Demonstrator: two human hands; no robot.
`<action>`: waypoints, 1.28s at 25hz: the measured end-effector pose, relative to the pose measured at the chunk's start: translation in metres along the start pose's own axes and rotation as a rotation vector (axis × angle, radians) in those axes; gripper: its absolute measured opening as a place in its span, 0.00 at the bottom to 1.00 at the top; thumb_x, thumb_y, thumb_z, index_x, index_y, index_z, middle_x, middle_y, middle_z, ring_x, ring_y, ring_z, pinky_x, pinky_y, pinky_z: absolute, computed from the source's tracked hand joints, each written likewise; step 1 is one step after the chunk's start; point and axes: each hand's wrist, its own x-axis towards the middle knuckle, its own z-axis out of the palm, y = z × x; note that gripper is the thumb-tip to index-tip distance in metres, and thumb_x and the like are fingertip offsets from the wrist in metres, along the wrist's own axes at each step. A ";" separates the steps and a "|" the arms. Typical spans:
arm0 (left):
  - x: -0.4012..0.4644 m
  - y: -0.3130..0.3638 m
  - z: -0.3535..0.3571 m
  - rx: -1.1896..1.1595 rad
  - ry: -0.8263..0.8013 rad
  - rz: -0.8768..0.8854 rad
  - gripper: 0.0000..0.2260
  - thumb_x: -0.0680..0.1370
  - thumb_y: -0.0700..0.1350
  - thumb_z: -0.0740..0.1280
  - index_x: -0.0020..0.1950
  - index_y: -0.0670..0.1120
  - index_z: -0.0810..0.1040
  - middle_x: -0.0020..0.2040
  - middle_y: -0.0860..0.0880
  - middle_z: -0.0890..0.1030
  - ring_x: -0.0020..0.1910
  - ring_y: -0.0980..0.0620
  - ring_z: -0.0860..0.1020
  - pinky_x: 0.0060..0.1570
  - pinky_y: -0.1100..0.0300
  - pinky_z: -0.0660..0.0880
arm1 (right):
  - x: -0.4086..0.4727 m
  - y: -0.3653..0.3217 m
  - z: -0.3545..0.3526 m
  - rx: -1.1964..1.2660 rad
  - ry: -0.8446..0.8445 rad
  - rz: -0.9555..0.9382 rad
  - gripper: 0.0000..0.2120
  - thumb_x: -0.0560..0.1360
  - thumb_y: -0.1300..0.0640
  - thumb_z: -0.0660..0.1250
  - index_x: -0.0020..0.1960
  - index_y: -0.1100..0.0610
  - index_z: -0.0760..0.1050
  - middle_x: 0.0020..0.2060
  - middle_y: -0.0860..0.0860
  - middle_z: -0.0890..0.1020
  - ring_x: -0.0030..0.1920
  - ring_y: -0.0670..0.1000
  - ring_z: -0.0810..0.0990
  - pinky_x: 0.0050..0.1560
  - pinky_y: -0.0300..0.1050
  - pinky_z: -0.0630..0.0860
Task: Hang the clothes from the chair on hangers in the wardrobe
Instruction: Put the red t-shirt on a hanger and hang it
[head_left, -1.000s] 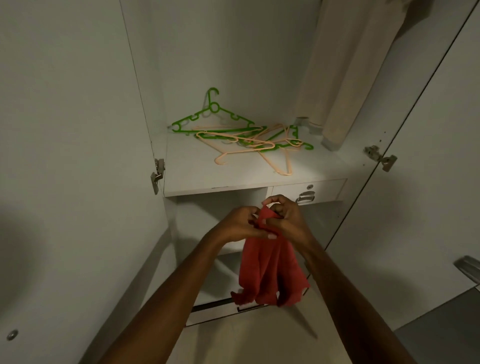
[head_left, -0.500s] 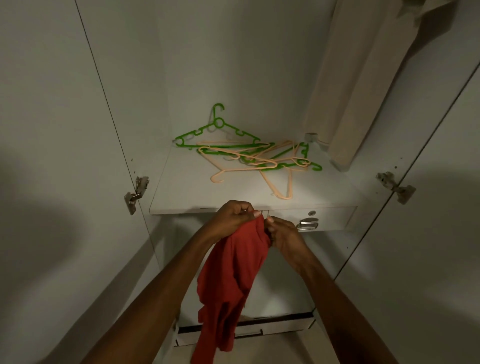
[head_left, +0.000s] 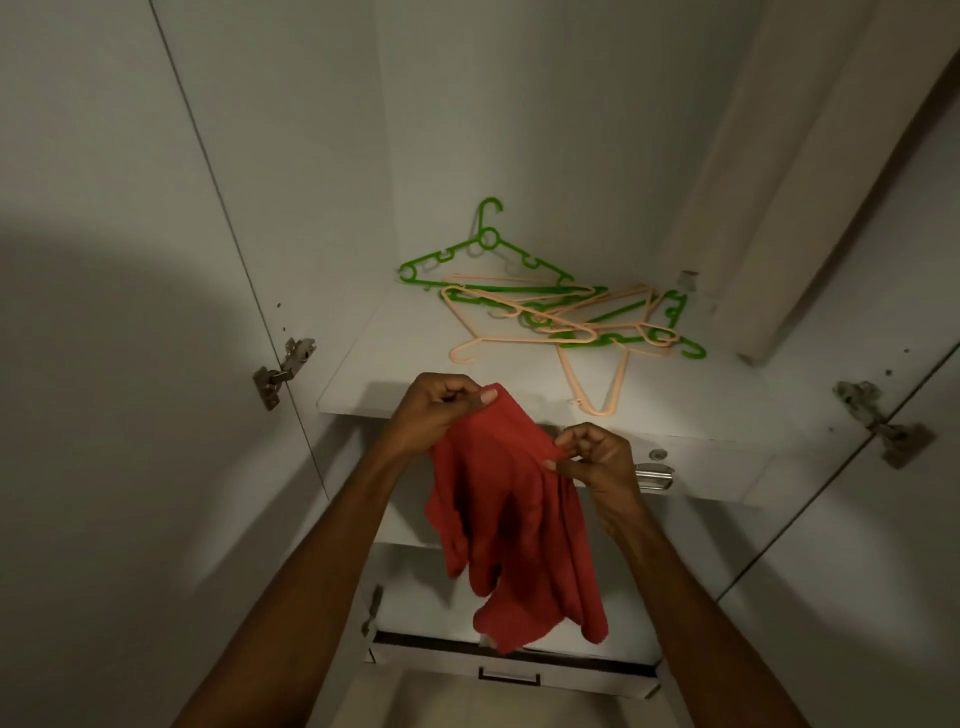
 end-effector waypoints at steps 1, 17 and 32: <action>0.001 0.001 -0.002 -0.031 0.007 -0.001 0.09 0.79 0.44 0.73 0.48 0.38 0.86 0.45 0.42 0.87 0.46 0.46 0.85 0.51 0.55 0.80 | 0.004 -0.002 -0.005 -0.068 -0.017 -0.045 0.17 0.62 0.77 0.78 0.45 0.64 0.79 0.40 0.55 0.84 0.39 0.50 0.81 0.41 0.41 0.79; 0.019 -0.018 -0.034 -0.123 -0.030 -0.060 0.13 0.79 0.40 0.72 0.63 0.40 0.83 0.57 0.49 0.86 0.59 0.52 0.83 0.57 0.64 0.79 | -0.015 -0.009 -0.019 -0.321 0.194 -0.220 0.10 0.67 0.73 0.76 0.39 0.61 0.81 0.38 0.54 0.84 0.38 0.54 0.82 0.38 0.46 0.77; 0.009 -0.025 -0.019 -0.332 0.047 -0.060 0.12 0.81 0.36 0.67 0.64 0.41 0.81 0.57 0.45 0.86 0.58 0.47 0.83 0.53 0.56 0.81 | -0.072 0.032 0.049 -0.386 0.008 0.346 0.13 0.84 0.59 0.61 0.52 0.59 0.85 0.43 0.54 0.87 0.43 0.54 0.85 0.51 0.55 0.82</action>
